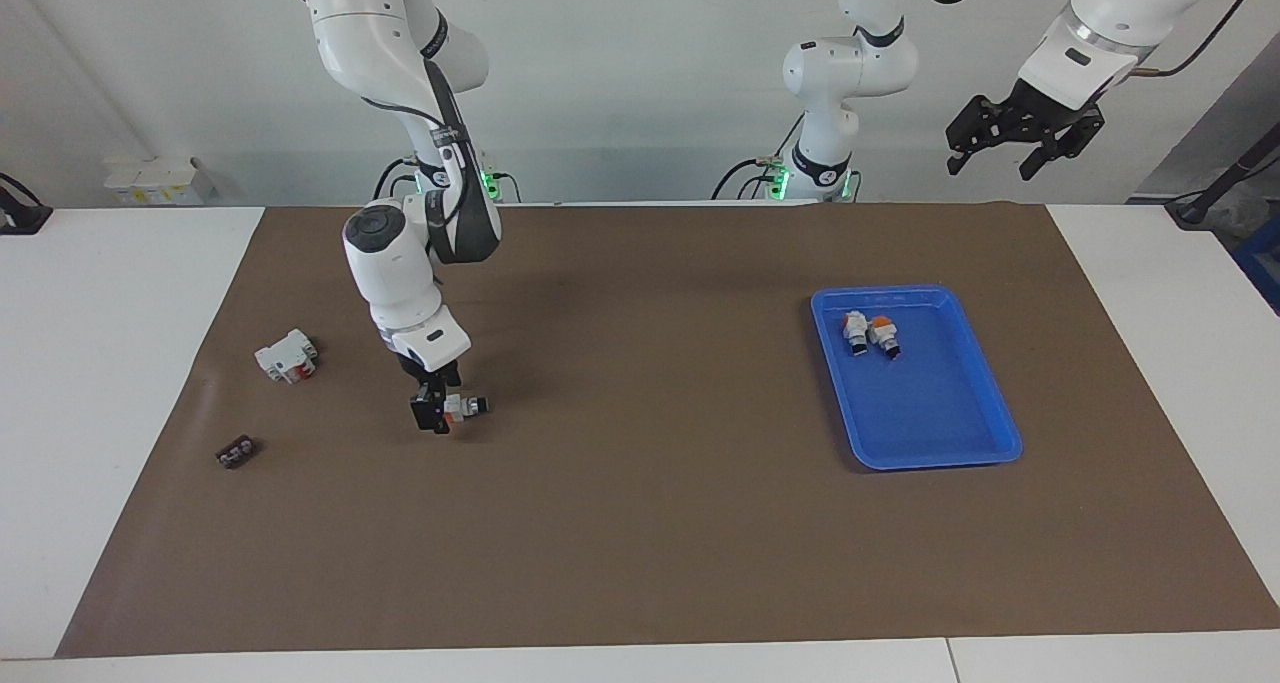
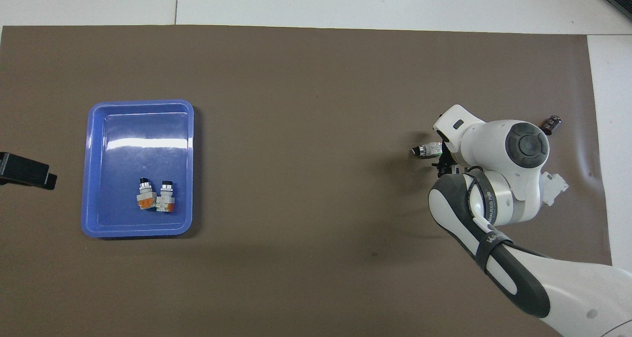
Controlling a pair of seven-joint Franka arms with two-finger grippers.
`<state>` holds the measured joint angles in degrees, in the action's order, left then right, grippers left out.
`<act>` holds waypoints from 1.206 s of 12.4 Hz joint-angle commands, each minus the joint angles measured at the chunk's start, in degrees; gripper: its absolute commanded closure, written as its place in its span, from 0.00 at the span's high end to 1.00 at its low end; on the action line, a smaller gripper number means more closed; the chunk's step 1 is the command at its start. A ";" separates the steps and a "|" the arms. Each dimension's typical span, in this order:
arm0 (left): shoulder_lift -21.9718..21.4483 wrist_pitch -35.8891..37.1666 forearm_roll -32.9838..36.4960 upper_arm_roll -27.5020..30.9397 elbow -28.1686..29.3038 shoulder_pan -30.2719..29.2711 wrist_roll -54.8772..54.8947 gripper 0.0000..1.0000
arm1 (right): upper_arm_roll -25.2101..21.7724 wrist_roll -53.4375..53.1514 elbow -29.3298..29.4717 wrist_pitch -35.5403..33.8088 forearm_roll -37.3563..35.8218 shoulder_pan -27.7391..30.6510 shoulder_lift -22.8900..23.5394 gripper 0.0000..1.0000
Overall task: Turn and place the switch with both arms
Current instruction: 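Lift the switch and carry it toward the blue tray with the right gripper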
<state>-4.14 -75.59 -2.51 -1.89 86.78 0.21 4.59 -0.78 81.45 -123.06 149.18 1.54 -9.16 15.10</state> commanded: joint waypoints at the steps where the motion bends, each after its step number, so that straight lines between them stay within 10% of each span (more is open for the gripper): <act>1: -1.57 -0.17 0.93 -0.48 1.81 -0.74 -0.28 1.00 | -0.10 1.69 -0.25 3.57 0.13 -1.03 1.51 0.70; 2: -1.66 -0.17 0.93 -0.48 1.81 -0.74 -0.28 1.00 | -0.19 1.87 0.09 3.14 -0.13 -1.03 1.68 0.01; 9: -1.57 -0.17 0.93 -0.48 1.81 -0.74 -0.28 1.00 | 2.60 -1.91 5.80 -14.23 2.75 -0.95 -4.01 0.00; 15: -1.57 -0.17 0.93 -0.48 1.81 -0.74 -0.28 1.00 | 9.47 -3.22 16.80 -31.05 28.57 -1.03 -9.82 0.00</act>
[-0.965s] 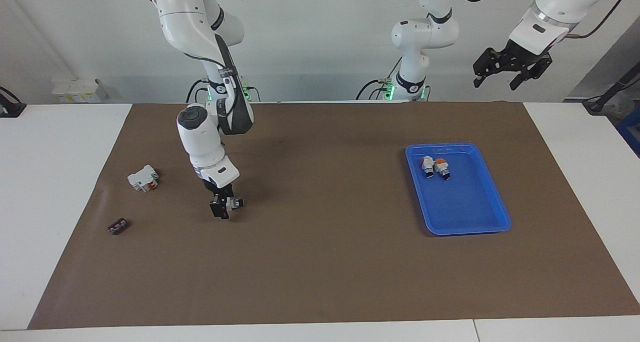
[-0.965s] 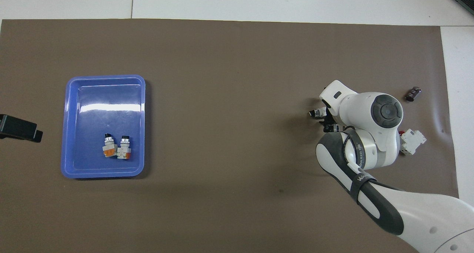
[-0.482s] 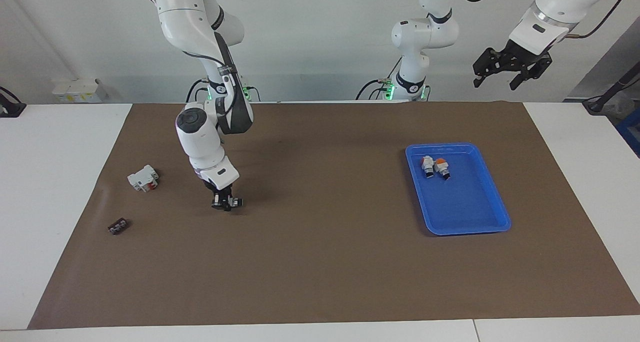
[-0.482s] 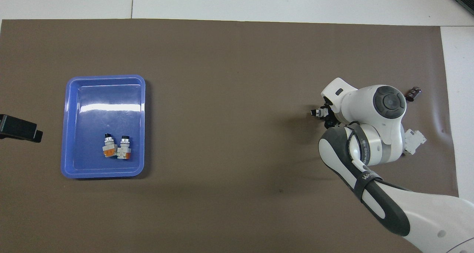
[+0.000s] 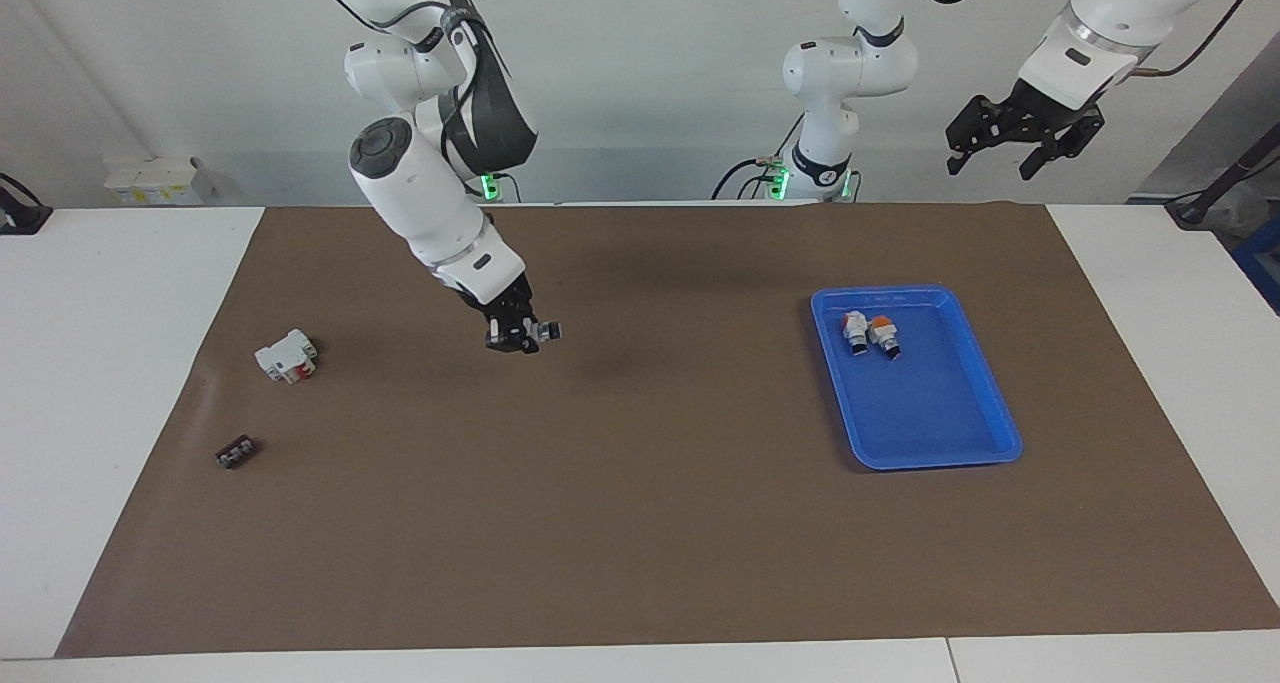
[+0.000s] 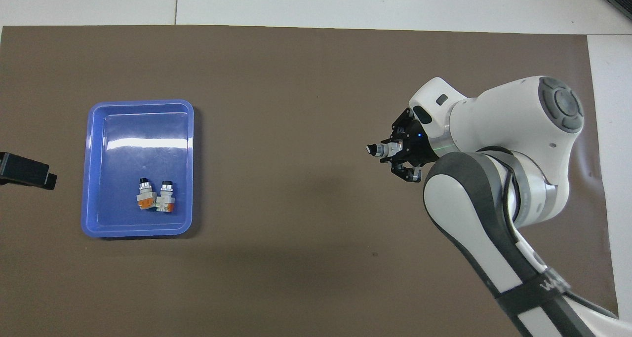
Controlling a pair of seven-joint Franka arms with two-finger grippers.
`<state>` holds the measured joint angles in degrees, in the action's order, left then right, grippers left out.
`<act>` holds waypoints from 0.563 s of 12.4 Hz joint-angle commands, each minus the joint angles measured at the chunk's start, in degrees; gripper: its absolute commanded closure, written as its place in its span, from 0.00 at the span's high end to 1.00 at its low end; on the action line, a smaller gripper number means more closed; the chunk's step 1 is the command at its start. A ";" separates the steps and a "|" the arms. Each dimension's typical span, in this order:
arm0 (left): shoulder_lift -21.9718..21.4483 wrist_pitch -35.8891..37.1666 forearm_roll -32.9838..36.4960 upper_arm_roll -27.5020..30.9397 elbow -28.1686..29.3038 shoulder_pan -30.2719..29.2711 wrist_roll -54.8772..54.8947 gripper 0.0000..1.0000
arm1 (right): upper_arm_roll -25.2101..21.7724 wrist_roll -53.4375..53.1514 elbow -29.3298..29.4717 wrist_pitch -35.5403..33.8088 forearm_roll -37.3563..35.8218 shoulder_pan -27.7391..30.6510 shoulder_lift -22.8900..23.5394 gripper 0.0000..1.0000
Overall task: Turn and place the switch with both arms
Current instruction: 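Lift the switch and carry it toward the blue tray with the right gripper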
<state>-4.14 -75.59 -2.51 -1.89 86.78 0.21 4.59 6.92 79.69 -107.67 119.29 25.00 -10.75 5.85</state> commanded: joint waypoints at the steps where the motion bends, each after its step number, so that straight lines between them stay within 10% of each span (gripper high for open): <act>1: -1.57 -0.17 1.02 -0.48 1.81 -0.74 -0.28 1.00 | 2.65 -3.21 1.75 -0.99 6.63 0.56 -1.19 0.00; 7: -2.53 -1.13 0.58 -1.00 4.26 0.23 -0.46 1.00 | 9.94 -10.87 5.36 4.90 7.78 0.47 -1.81 0.00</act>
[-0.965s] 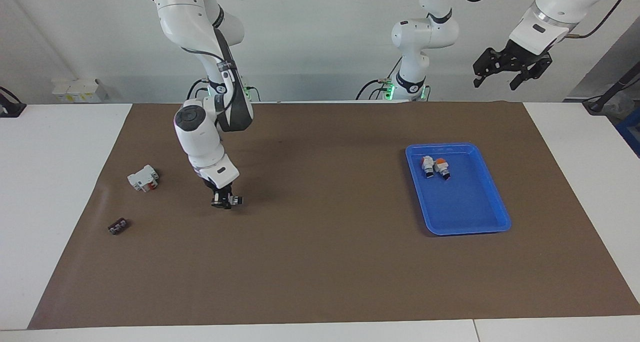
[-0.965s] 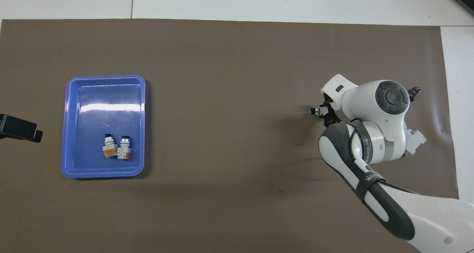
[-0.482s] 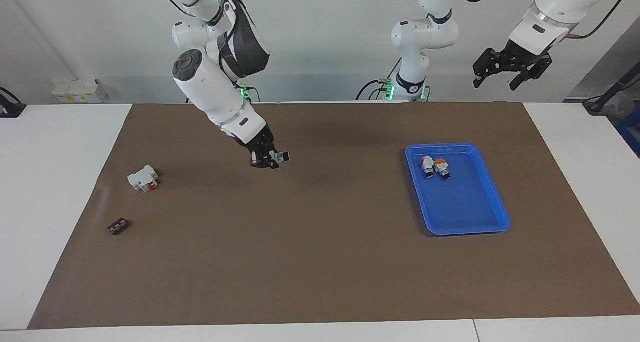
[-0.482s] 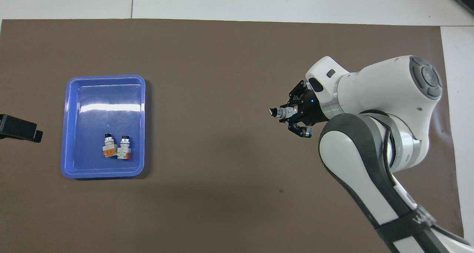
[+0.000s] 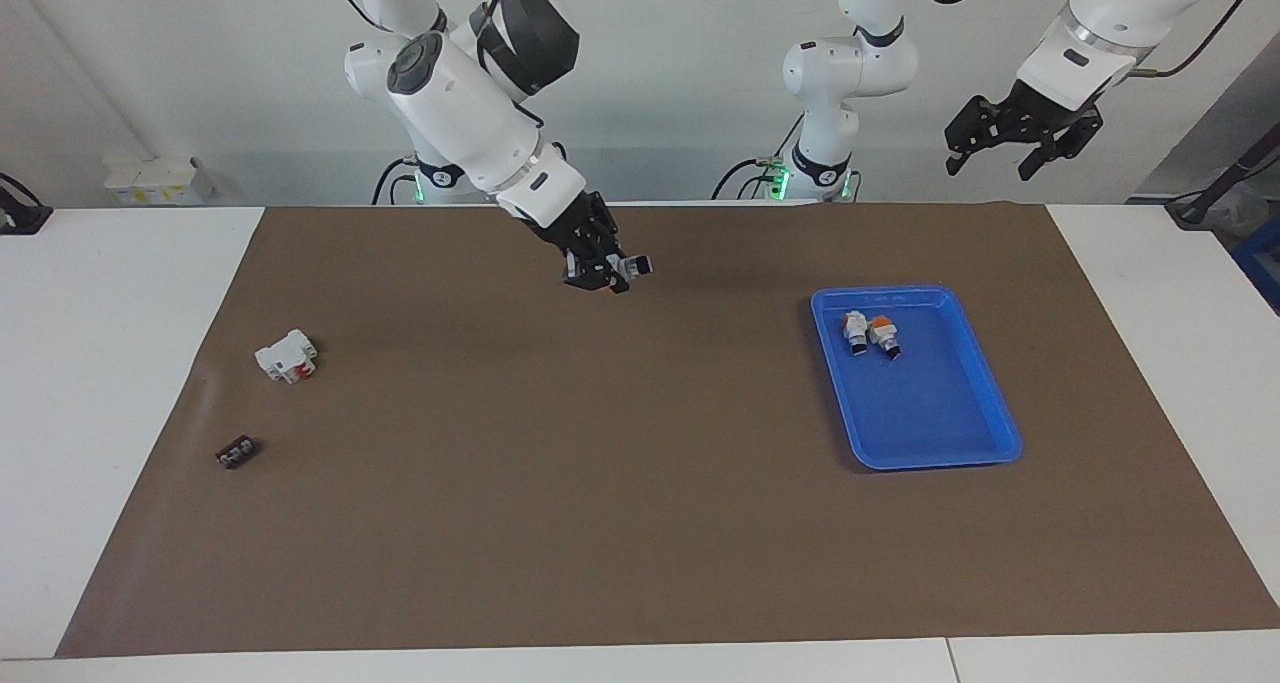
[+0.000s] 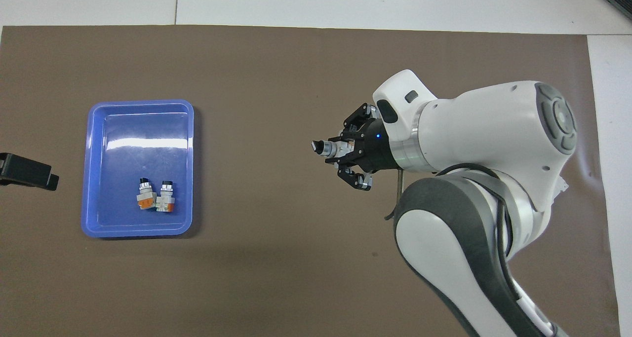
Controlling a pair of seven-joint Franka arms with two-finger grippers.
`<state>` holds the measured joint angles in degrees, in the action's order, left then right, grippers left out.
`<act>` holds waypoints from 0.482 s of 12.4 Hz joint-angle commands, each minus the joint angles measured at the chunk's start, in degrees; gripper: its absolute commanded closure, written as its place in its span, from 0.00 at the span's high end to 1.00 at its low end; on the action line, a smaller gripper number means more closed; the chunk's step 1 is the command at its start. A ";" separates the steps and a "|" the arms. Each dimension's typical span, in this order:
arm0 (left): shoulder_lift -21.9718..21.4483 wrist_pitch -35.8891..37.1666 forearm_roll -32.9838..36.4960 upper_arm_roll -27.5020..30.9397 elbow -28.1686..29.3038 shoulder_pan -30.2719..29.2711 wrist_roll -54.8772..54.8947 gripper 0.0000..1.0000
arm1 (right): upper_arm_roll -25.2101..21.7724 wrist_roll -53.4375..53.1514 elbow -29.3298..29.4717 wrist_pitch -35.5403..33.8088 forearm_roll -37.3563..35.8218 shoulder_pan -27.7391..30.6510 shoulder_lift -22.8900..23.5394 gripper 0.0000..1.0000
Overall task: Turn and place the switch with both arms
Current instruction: 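Carry the switch toward the tray while the left gripper reaches toward it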
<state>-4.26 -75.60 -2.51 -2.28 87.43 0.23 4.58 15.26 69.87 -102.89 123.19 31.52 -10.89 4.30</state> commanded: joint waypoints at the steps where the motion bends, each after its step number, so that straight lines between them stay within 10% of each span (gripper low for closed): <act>1: -2.50 -1.13 0.32 -0.71 3.45 0.12 -0.28 1.00 | 2.75 -2.53 1.02 1.35 1.26 0.52 -0.17 0.00; 6: -1.72 -2.62 -15.12 -0.71 2.39 0.03 -7.91 1.00 | 3.64 -9.75 1.20 8.54 0.29 -5.10 0.09 0.00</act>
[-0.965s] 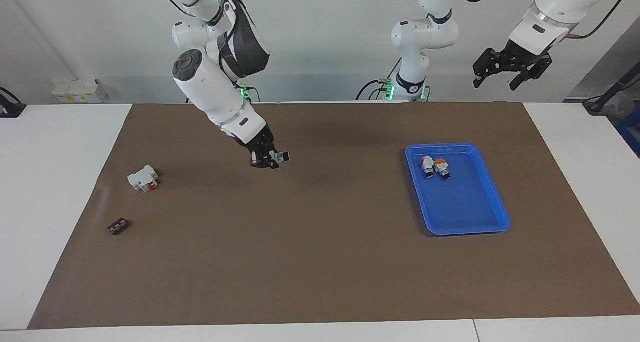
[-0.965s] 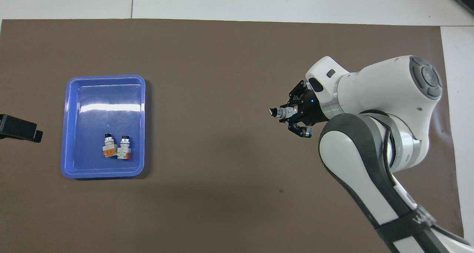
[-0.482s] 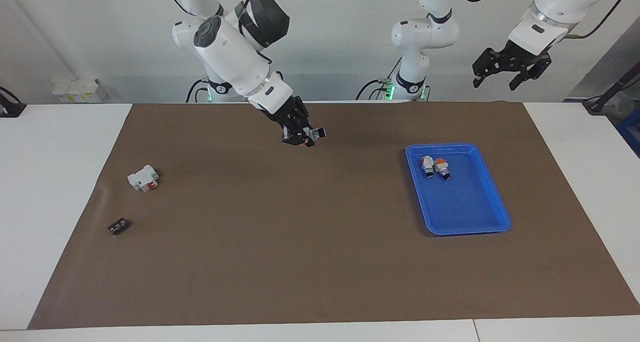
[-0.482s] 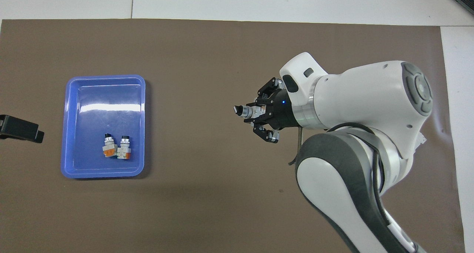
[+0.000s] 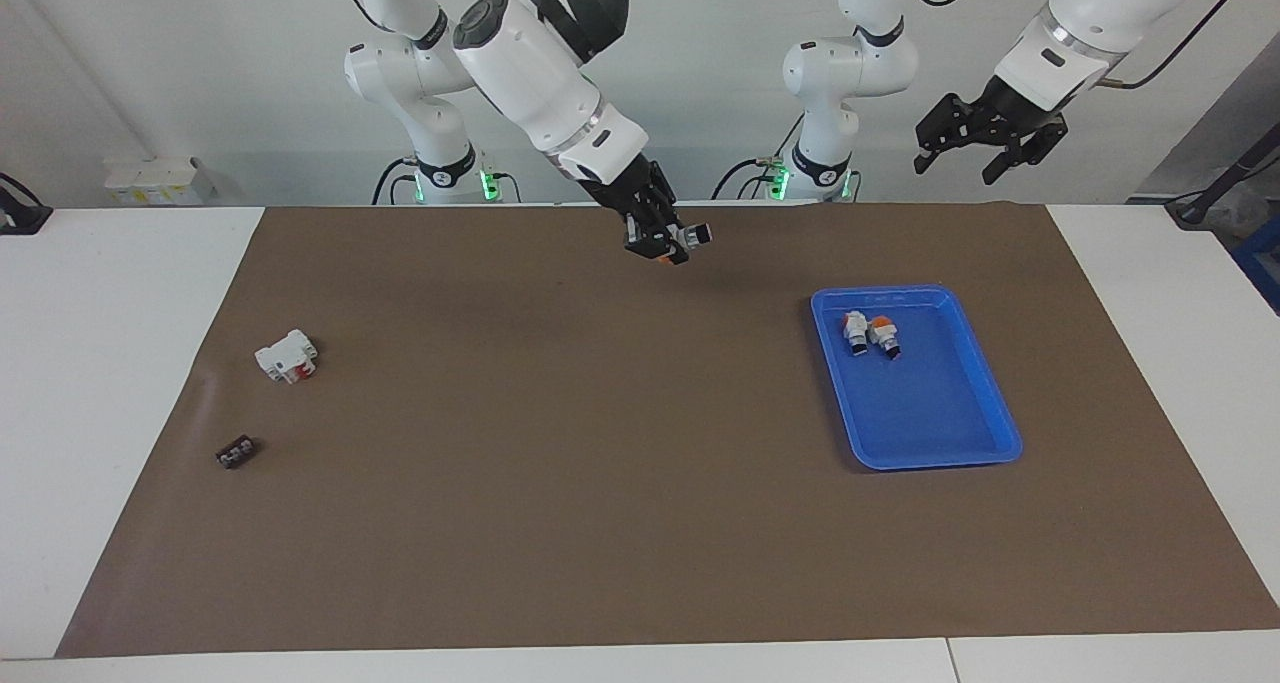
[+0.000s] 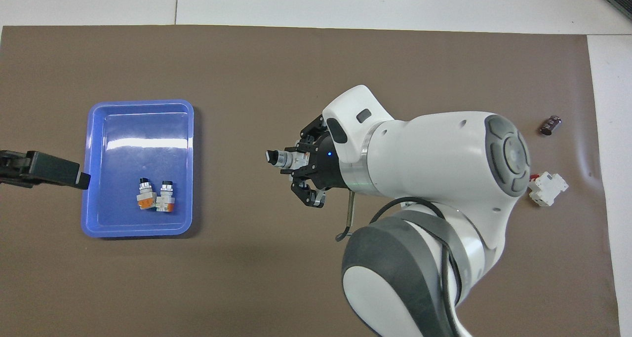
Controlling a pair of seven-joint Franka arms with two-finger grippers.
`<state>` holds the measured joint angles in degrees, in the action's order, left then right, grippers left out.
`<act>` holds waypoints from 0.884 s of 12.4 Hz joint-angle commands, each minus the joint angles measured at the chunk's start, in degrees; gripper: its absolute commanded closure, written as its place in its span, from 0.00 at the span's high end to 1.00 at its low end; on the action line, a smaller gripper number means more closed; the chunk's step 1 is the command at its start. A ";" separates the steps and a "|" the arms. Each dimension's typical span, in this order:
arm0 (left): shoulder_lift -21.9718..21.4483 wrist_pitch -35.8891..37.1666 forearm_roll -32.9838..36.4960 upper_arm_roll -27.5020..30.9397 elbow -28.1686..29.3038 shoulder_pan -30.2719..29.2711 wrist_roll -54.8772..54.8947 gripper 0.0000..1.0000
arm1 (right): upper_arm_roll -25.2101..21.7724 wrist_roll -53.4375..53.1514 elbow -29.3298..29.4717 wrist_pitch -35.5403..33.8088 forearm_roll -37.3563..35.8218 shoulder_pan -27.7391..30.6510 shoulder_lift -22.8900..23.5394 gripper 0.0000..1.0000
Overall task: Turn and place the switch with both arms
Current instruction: 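Carry the switch toward the tray while the left gripper reaches toward it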
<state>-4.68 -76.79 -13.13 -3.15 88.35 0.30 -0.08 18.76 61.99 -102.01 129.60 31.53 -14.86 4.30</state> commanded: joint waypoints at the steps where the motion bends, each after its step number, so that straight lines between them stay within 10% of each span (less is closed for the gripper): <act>1: -1.30 -2.48 -7.41 0.08 1.82 0.05 -6.05 1.00 | 0.14 -1.87 0.23 3.80 0.29 -1.83 0.27 0.00; 11: -4.81 -15.94 -30.90 -1.06 14.65 1.63 -21.63 0.69 | 0.05 -6.88 0.50 9.79 -2.35 -8.78 0.27 0.00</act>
<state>-6.94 -91.57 -42.48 -4.67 99.42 1.38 -20.27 18.86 57.16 -101.77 138.76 30.93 -23.46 4.35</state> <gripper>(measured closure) 0.128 0.665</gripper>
